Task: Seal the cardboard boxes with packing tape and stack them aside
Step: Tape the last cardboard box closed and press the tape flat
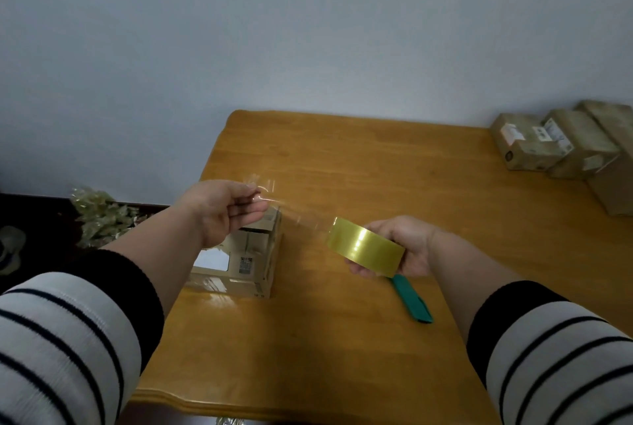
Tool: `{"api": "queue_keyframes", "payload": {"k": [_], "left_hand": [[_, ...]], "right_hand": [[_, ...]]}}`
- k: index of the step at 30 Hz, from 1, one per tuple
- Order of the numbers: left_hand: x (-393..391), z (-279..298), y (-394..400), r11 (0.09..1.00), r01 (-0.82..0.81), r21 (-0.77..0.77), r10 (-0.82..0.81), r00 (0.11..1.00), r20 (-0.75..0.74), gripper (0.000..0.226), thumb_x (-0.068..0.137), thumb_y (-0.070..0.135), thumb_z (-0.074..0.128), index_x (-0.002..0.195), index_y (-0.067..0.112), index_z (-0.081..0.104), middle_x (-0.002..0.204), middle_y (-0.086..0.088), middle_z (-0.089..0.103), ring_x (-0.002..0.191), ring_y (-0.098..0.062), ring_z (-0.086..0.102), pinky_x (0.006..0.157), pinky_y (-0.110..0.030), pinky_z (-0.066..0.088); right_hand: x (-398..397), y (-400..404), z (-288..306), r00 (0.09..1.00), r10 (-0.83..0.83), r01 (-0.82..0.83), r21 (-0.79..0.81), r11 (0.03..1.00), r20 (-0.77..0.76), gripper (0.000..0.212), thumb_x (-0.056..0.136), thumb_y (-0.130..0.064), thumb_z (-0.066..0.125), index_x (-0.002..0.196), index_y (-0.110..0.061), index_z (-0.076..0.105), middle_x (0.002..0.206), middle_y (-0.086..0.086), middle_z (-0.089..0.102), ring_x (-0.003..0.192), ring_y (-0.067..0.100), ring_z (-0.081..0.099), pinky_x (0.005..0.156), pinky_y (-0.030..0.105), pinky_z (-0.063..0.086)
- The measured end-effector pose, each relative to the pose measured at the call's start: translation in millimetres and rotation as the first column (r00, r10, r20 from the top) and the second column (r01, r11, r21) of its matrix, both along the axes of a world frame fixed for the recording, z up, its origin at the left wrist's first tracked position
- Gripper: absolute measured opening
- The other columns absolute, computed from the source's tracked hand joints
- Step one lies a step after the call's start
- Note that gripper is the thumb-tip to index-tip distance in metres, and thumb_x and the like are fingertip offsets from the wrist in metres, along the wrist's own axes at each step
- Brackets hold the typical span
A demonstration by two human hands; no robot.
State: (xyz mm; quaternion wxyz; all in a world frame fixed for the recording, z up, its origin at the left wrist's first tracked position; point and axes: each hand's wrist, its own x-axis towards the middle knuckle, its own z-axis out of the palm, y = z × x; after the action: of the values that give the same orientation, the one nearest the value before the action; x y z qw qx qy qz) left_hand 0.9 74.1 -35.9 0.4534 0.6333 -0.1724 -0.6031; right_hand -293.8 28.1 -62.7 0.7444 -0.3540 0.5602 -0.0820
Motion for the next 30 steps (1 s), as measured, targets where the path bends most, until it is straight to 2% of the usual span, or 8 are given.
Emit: {"api": "queue_keyframes", "payload": {"k": [8, 11, 13, 19, 23, 25, 27, 30], "left_hand": [[17, 3, -7, 0.996, 0.084, -0.006, -0.084, 0.995, -0.051, 0.01, 0.091, 0.006, 0.062, 0.096, 0.0, 0.067, 0.078, -0.012, 0.073, 0.068, -0.017, 0.073, 0.054, -0.024, 0.058], [28, 2, -11, 0.992, 0.128, 0.007, -0.127, 0.989, -0.075, 0.008, 0.09, 0.006, 0.063, 0.091, 0.001, 0.068, 0.078, -0.012, 0.072, 0.068, -0.017, 0.072, 0.055, -0.025, 0.059], [35, 2, -14, 0.986, 0.164, 0.015, -0.162, 0.983, -0.089, 0.01, 0.091, 0.007, 0.061, 0.09, 0.001, 0.068, 0.077, -0.012, 0.07, 0.067, -0.018, 0.071, 0.057, -0.026, 0.06], [49, 1, -26, 0.96, 0.272, 0.059, -0.264, 0.957, -0.12, 0.012, 0.094, 0.012, 0.059, 0.093, 0.007, 0.07, 0.08, -0.007, 0.067, 0.065, -0.014, 0.064, 0.059, -0.029, 0.06], [56, 1, -33, 0.942, 0.333, 0.041, -0.322, 0.931, -0.174, 0.021, 0.091, 0.0, 0.056, 0.106, 0.009, 0.068, 0.092, -0.01, 0.073, 0.065, -0.016, 0.07, 0.059, -0.03, 0.061], [59, 1, -35, 0.941, 0.336, 0.029, -0.324, 0.925, -0.198, 0.025, 0.089, -0.005, 0.054, 0.105, 0.008, 0.068, 0.094, -0.013, 0.074, 0.07, -0.019, 0.073, 0.058, -0.031, 0.061], [60, 0, -38, 0.942, 0.337, 0.011, -0.328, 0.923, -0.2, 0.023, 0.091, -0.007, 0.05, 0.099, 0.005, 0.068, 0.088, -0.015, 0.074, 0.071, -0.021, 0.074, 0.057, -0.031, 0.061], [58, 0, -42, 0.934, 0.356, -0.017, -0.355, 0.928, -0.116, 0.024, 0.093, -0.003, 0.042, 0.088, 0.002, 0.065, 0.072, -0.012, 0.07, 0.062, -0.017, 0.07, 0.057, -0.03, 0.061]], "right_hand": [[7, -9, -10, 0.993, -0.051, 0.043, -0.08, 0.996, -0.108, 0.057, 0.079, 0.011, 0.036, 0.126, -0.008, 0.062, 0.123, 0.025, 0.061, 0.11, 0.043, 0.063, 0.096, 0.05, 0.051], [16, -11, -11, 0.984, -0.096, 0.08, -0.11, 0.991, -0.15, 0.063, 0.074, 0.011, 0.037, 0.127, -0.011, 0.062, 0.124, 0.019, 0.06, 0.1, 0.034, 0.062, 0.074, 0.037, 0.055], [21, -11, -10, 0.982, -0.108, 0.091, -0.109, 0.99, -0.155, 0.063, 0.073, 0.012, 0.037, 0.127, -0.011, 0.061, 0.126, 0.02, 0.059, 0.099, 0.033, 0.061, 0.067, 0.033, 0.053], [35, -15, 0, 0.974, -0.144, 0.119, -0.142, 0.983, -0.177, 0.059, 0.074, 0.015, 0.035, 0.123, -0.005, 0.06, 0.133, 0.028, 0.052, 0.102, 0.038, 0.055, 0.067, 0.035, 0.048], [37, -13, 2, 0.968, -0.154, 0.127, -0.143, 0.982, -0.196, 0.059, 0.076, 0.014, 0.032, 0.128, -0.003, 0.054, 0.12, 0.025, 0.051, 0.099, 0.036, 0.051, 0.066, 0.034, 0.047], [38, -11, 3, 0.965, -0.164, 0.136, -0.145, 0.98, -0.204, 0.059, 0.076, 0.015, 0.032, 0.128, -0.003, 0.054, 0.115, 0.023, 0.051, 0.099, 0.035, 0.05, 0.066, 0.034, 0.044], [41, -9, 4, 0.964, -0.167, 0.139, -0.145, 0.98, -0.205, 0.057, 0.076, 0.015, 0.032, 0.124, -0.002, 0.055, 0.111, 0.021, 0.052, 0.097, 0.035, 0.051, 0.065, 0.035, 0.043], [48, -8, 7, 0.965, -0.175, 0.149, -0.143, 0.979, -0.195, 0.053, 0.076, 0.016, 0.033, 0.119, -0.004, 0.057, 0.107, 0.02, 0.053, 0.091, 0.034, 0.053, 0.062, 0.034, 0.045]]}}
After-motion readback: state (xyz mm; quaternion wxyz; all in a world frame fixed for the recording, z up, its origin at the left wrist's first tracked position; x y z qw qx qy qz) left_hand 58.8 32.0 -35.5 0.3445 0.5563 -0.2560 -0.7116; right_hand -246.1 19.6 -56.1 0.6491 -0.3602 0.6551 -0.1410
